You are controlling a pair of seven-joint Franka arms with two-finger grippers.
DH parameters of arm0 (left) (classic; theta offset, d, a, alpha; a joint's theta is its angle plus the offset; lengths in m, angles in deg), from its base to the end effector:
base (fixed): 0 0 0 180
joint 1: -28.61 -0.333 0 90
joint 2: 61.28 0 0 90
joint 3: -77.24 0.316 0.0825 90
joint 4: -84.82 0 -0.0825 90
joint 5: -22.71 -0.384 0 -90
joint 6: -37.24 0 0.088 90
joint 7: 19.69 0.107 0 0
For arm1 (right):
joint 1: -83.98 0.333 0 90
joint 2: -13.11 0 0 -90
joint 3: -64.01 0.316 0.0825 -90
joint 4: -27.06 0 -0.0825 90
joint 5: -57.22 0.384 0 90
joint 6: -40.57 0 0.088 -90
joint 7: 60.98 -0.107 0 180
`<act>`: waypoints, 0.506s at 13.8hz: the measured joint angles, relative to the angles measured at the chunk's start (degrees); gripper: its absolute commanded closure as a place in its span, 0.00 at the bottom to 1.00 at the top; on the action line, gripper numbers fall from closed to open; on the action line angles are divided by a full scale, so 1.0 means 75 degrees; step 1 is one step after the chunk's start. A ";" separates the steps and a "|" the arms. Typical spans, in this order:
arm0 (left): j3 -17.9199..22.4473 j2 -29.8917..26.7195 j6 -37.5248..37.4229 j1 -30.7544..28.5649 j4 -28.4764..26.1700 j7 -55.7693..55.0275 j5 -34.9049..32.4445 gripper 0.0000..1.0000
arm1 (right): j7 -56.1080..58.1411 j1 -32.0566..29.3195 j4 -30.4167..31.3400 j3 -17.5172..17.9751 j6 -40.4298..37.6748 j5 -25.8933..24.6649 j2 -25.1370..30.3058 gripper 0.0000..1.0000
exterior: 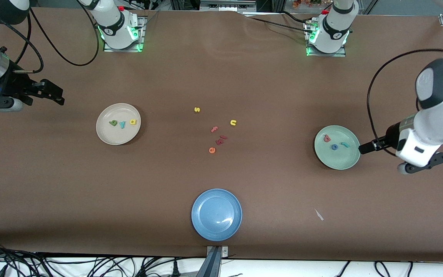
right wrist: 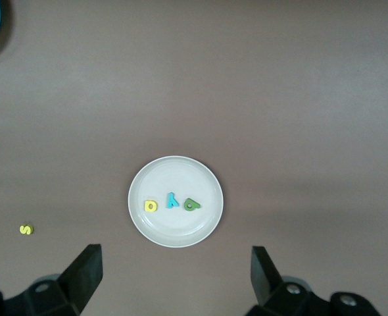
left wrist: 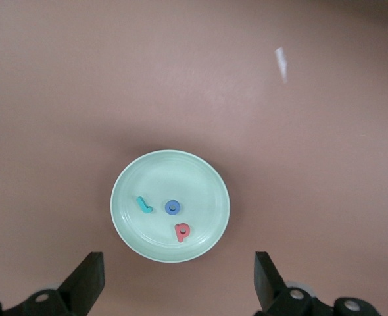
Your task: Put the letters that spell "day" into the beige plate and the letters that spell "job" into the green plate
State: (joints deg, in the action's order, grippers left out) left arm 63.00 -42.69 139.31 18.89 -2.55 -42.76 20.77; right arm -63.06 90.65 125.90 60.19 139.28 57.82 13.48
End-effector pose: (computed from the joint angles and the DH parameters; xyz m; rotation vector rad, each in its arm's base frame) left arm 0.6496 -0.0293 0.4727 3.0679 0.5044 -0.1045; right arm 0.5601 0.0288 0.5679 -3.1306 -0.0186 -0.0058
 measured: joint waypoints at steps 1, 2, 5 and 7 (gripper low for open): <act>-0.0065 -0.0141 -0.0059 0.0004 -0.0002 0.0002 0.0000 0.00 | -0.0001 0.0000 0.0000 0.0000 0.0000 0.0000 0.0000 0.00; -0.0150 -0.0222 -0.0115 0.0008 -0.0003 0.0002 0.0000 0.00 | -0.0001 0.0000 0.0000 0.0000 0.0001 0.0000 0.0000 0.00; -0.0238 -0.0273 -0.0118 0.0029 0.0148 0.0001 0.0000 0.00 | -0.0001 0.0000 0.0000 0.0002 0.0002 0.0000 0.0000 0.00; -0.0235 -0.0291 -0.0140 0.0028 0.0378 0.0001 0.0000 0.00 | -0.0001 0.0001 0.0000 0.0007 0.0002 0.0000 0.0000 0.00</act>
State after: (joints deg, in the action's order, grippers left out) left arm 61.24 -44.87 138.26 19.10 0.28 -42.76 20.78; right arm -63.07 90.65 125.90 60.24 139.30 57.82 13.49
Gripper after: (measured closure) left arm 0.000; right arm 0.000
